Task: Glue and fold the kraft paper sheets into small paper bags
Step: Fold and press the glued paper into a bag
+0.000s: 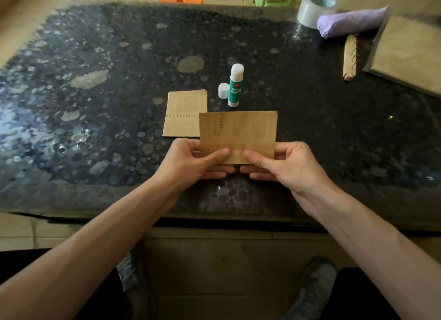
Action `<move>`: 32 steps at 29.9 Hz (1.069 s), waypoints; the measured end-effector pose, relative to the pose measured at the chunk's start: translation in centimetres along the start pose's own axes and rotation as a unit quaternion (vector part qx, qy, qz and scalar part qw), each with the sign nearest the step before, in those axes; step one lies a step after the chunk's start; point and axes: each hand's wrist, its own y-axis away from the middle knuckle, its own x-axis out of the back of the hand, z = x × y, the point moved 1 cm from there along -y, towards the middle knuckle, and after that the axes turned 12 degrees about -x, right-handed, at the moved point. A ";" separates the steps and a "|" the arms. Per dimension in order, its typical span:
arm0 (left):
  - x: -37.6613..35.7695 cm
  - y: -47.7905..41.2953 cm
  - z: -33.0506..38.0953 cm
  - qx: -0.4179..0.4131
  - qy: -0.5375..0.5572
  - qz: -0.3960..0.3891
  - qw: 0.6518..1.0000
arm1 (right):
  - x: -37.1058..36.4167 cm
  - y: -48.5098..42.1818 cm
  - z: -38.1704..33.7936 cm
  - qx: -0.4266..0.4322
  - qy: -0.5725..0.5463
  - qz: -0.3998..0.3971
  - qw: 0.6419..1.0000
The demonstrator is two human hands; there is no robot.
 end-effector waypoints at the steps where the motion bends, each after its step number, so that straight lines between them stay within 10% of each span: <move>1: 0.1 -0.1 0.2 0.000 0.002 0.003 1.000 | 0.1 0.0 0.0 -0.006 -0.002 -0.004 1.000; 32: 0.5 -0.4 0.1 0.022 -0.008 -0.009 1.000 | 0.9 -0.4 -0.1 -0.015 0.016 0.017 1.000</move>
